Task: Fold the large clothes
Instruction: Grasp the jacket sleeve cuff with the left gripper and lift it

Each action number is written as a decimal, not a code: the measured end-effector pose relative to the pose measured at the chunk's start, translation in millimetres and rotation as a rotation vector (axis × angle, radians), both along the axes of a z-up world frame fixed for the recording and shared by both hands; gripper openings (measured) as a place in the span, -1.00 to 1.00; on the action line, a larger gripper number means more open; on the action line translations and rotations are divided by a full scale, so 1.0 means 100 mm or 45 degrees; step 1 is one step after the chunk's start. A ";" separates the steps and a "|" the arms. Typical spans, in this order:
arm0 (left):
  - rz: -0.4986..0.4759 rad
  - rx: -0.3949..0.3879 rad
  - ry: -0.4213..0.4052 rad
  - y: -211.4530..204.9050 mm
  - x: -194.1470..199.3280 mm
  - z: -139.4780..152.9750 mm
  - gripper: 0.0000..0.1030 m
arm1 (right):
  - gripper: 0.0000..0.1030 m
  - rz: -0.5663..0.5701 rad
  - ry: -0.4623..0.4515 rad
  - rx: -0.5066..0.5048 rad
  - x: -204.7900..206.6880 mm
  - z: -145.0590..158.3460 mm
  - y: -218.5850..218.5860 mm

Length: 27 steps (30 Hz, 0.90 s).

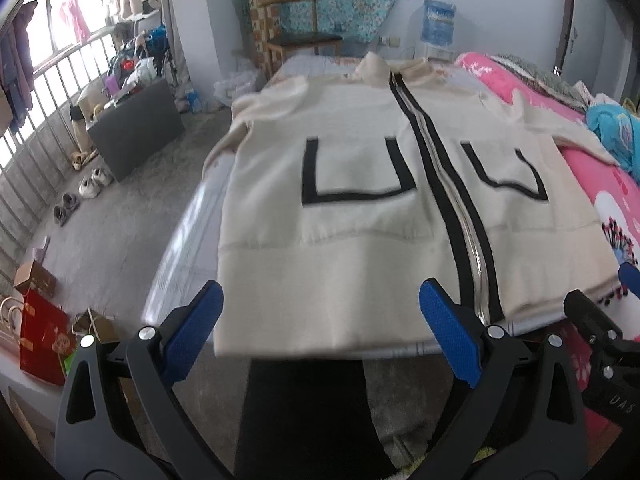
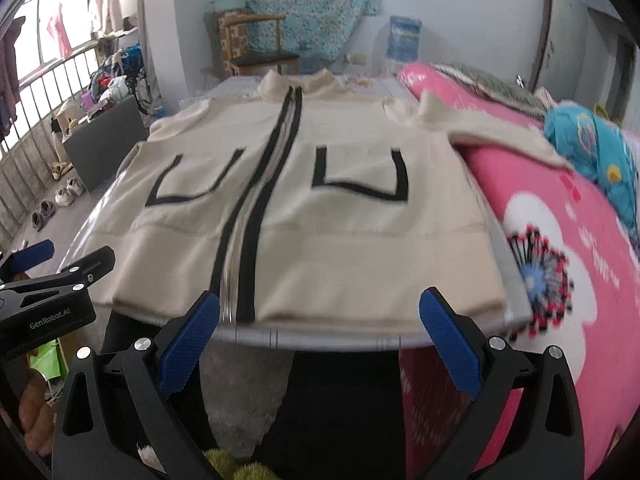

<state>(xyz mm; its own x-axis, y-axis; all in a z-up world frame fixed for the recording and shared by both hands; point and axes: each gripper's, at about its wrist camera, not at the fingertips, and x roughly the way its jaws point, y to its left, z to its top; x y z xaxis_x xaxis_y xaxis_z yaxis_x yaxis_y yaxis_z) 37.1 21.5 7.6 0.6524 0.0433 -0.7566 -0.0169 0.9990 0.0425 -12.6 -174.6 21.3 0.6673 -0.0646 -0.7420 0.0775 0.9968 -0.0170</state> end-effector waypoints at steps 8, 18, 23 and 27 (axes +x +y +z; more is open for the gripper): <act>-0.057 -0.134 -0.261 0.51 0.39 0.34 0.84 | 0.90 0.169 -0.068 0.118 0.74 0.31 0.24; 0.252 -0.231 -0.419 2.16 0.90 0.28 0.84 | 0.90 0.387 -0.001 0.145 1.51 0.15 1.07; 0.472 -0.386 -0.228 3.02 1.23 -0.58 0.84 | 0.90 0.437 0.105 0.094 1.74 -0.14 1.38; 0.607 -0.830 -0.014 3.61 1.35 -1.63 0.84 | 0.90 0.425 0.175 0.081 1.87 -0.35 1.48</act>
<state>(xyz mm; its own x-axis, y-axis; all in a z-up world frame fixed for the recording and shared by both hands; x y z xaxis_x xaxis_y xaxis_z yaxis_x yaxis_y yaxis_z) 172.5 382.9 -155.7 0.6826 -0.1286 -0.7194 -0.4448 0.7080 -0.5486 173.9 -26.7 -13.2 0.5375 0.1889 -0.8218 -0.2511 0.9662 0.0578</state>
